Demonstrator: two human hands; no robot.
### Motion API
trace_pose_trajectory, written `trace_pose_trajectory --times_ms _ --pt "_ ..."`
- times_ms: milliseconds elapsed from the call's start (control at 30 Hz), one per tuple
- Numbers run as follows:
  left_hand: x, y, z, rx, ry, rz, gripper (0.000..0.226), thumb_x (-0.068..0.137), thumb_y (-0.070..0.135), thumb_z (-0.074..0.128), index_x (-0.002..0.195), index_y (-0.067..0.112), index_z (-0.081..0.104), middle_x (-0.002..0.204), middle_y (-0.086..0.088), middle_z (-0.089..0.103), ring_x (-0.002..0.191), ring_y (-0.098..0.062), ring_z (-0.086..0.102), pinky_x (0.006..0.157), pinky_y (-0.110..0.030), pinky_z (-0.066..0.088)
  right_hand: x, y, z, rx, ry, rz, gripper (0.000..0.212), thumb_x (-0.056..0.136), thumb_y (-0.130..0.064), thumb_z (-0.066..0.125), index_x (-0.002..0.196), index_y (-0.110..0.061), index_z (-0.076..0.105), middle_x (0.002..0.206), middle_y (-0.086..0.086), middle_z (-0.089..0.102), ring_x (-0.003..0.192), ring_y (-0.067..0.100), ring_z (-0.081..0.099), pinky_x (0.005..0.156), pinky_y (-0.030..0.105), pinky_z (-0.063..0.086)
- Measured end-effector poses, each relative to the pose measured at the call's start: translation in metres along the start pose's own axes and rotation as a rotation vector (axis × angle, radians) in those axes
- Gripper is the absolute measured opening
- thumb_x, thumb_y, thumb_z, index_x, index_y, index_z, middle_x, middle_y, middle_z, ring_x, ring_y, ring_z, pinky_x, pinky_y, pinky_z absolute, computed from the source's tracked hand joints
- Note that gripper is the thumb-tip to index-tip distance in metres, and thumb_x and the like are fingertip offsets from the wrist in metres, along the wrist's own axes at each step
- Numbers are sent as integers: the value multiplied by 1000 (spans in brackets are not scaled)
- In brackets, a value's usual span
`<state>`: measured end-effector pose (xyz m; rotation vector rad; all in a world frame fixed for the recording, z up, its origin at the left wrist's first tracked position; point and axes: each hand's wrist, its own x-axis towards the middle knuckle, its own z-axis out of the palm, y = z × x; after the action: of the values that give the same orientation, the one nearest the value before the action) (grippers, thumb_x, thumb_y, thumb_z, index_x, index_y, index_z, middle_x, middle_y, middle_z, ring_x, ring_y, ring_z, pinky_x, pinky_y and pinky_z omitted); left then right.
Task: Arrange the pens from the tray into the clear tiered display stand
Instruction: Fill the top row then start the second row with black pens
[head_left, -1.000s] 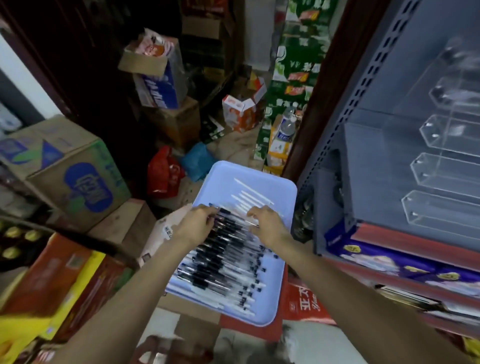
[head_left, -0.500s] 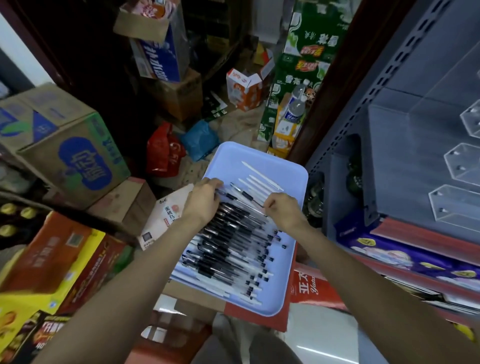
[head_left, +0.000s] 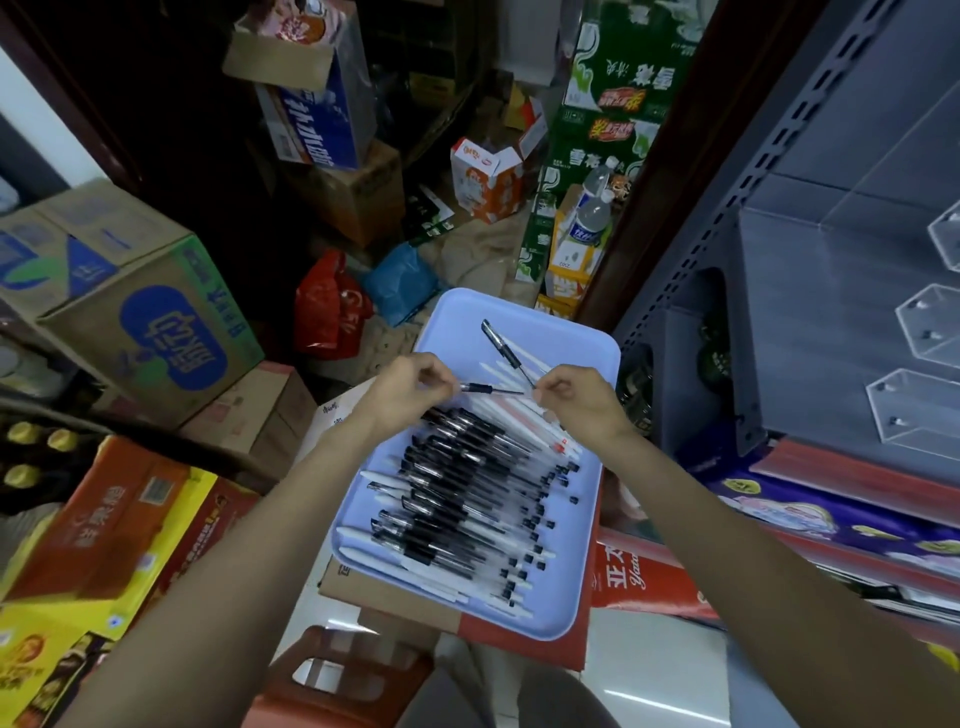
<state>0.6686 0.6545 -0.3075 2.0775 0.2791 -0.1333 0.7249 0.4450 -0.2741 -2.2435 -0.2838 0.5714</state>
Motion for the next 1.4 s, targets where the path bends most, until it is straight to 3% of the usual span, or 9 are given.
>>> trace_pose_trajectory --times_ms 200,300,467,567,733,900,1000,1233,1400 --pt "-4 51 -11 -415 195 84 8 91 16 59 85 11 59 93 -4 68 89 -8 65 79 -18 49 -11 -28 -22 119 111 -96 15 93 -15 58 102 -6 66 85 -9 56 81 9 52 86 24 41" --pt "-3 91 -10 -547 90 136 13 99 22 44 88 15 44 96 -4 68 96 -16 67 83 -27 54 -19 -44 -41 213 153 -112 13 92 -16 60 100 -8 66 84 -6 57 82 13 54 80 26 42" --pt "1 164 8 -421 60 293 16 101 22 34 87 16 36 68 -2 44 58 -11 49 64 -31 48 -38 -64 -91 494 223 -128 9 92 -10 57 85 -11 63 72 2 58 67 12 56 54 15 51" --pt "9 212 26 -224 66 419 22 97 26 47 79 13 46 63 6 41 54 -2 40 58 -22 35 -53 -64 -132 740 325 -128 12 91 -6 58 80 -11 59 71 4 59 66 13 59 62 22 59" --pt "17 296 69 15 19 575 16 80 27 72 79 14 63 68 11 59 64 -1 53 62 -14 40 -79 -40 -215 864 523 -285 14 88 -1 60 80 -10 53 70 10 65 64 12 67 67 21 56" --pt "21 364 129 143 42 661 8 78 19 74 79 19 66 74 3 66 74 -17 63 69 -28 45 -103 -2 -288 811 580 -344 13 87 -1 61 79 -8 55 68 9 67 61 11 66 66 19 57" --pt "25 396 165 184 94 690 4 81 20 71 79 18 67 67 9 62 66 -12 56 62 -18 38 -115 27 -330 756 623 -313 6 88 -4 61 90 -5 56 75 9 66 69 14 65 64 18 55" --pt "50 448 233 237 211 664 7 87 16 64 87 13 70 65 16 55 64 -3 51 56 -7 36 -124 119 -438 343 938 -178 41 85 -16 68 121 -11 49 104 8 60 89 18 59 85 33 48" --pt "69 479 274 409 270 614 10 90 18 59 89 18 69 80 3 60 82 -21 58 74 -33 48 -125 164 -486 12 963 -95 49 84 -17 69 128 -7 48 127 15 50 113 26 54 100 34 42"
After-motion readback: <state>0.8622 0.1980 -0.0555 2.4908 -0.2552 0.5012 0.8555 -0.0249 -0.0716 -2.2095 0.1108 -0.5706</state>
